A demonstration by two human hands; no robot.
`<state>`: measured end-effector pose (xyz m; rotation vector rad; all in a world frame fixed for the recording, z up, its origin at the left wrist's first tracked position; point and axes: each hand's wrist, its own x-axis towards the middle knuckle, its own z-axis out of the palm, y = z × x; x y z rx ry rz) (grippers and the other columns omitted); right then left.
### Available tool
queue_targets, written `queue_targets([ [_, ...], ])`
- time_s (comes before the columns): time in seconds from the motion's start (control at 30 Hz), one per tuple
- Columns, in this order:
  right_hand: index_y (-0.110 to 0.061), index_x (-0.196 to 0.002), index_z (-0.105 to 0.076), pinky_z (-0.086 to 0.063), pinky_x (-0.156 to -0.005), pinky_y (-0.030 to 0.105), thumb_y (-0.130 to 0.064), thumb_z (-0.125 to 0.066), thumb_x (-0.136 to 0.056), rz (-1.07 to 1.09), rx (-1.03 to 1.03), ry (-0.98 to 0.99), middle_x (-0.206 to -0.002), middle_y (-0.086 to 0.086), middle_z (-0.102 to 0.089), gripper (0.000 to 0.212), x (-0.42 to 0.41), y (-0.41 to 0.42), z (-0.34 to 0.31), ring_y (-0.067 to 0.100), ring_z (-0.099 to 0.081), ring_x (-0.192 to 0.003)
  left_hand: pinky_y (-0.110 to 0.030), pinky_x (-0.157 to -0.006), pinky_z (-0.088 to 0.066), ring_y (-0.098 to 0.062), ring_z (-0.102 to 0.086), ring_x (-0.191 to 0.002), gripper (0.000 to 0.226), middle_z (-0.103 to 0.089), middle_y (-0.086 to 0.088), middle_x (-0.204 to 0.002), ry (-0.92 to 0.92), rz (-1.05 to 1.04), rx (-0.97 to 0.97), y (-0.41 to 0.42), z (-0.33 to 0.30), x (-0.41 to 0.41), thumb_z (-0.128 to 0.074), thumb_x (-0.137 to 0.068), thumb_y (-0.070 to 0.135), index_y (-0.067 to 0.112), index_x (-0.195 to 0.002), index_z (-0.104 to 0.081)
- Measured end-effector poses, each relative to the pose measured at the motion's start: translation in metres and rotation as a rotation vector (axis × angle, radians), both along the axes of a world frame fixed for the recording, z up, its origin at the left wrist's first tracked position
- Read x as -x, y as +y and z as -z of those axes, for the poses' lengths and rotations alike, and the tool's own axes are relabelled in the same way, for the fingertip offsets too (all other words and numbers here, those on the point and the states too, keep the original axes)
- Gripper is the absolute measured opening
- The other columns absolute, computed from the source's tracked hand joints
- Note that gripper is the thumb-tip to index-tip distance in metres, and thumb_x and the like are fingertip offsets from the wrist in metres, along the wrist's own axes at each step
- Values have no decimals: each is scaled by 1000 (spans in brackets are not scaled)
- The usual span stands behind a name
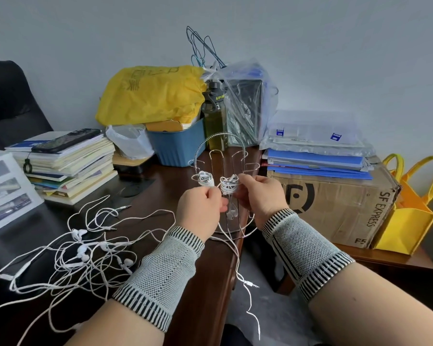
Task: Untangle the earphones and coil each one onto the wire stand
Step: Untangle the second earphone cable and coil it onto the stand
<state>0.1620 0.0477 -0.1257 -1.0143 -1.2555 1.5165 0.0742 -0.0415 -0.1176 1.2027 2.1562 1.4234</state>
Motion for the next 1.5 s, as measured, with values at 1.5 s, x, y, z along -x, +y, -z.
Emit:
queue_targets([
  [1.5, -10, -69, -61, -44, -59, 29, -19, -59, -94, -109, -31, 154, -61, 5, -64, 26, -8, -8, 8, 19, -57, -60, -25, -61, -51, -5, -62, -51, 41, -70, 4, -58, -26, -113, -139, 6, -15, -3, -55, -95, 33, 11, -64, -70],
])
